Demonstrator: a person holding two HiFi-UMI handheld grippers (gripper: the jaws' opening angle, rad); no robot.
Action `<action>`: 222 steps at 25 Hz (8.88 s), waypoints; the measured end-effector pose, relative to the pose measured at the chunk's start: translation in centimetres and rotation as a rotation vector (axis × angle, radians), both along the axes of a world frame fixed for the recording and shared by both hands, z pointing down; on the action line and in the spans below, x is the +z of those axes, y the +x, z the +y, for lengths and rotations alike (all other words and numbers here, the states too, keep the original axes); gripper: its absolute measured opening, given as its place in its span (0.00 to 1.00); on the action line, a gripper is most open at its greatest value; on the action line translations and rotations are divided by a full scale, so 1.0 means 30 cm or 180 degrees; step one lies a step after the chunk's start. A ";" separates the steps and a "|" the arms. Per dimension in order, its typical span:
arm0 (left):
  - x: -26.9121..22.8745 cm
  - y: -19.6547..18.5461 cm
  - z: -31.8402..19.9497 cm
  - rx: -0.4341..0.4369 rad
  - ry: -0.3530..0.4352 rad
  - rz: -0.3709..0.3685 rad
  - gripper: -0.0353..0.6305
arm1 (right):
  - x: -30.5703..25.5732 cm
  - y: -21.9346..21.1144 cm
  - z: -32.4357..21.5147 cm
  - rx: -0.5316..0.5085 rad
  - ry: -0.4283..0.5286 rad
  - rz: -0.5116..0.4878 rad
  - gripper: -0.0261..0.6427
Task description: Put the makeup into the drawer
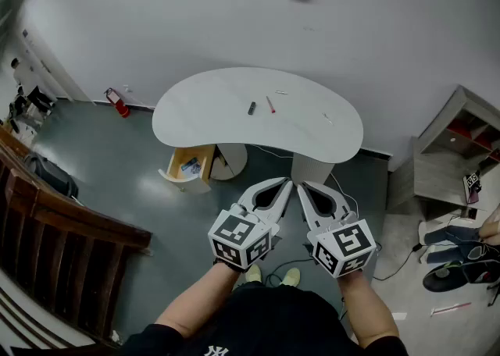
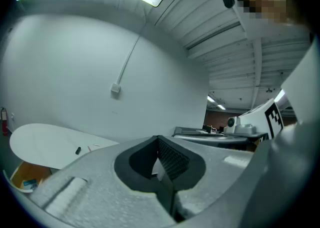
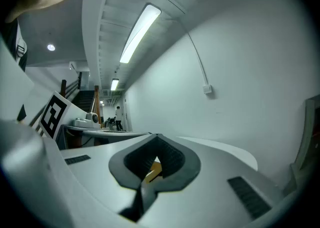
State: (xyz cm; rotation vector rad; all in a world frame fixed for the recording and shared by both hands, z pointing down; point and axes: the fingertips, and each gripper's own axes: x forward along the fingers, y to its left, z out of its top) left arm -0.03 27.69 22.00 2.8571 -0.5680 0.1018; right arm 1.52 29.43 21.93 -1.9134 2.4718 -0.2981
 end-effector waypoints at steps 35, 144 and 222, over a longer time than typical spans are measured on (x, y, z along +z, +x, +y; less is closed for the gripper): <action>0.072 0.231 0.038 0.0035 -0.0116 -0.0062 0.07 | 0.064 0.286 0.075 0.0151 -0.0043 -0.0323 0.06; 1.225 1.156 -1.225 -0.0215 -0.1021 -0.0914 0.07 | 1.428 1.265 -1.300 -0.0289 -0.2833 0.0939 0.07; 0.730 -0.717 -1.357 -0.2829 -0.0663 -0.0360 0.07 | 0.699 -0.714 -1.452 -0.2535 -0.1108 0.0732 0.07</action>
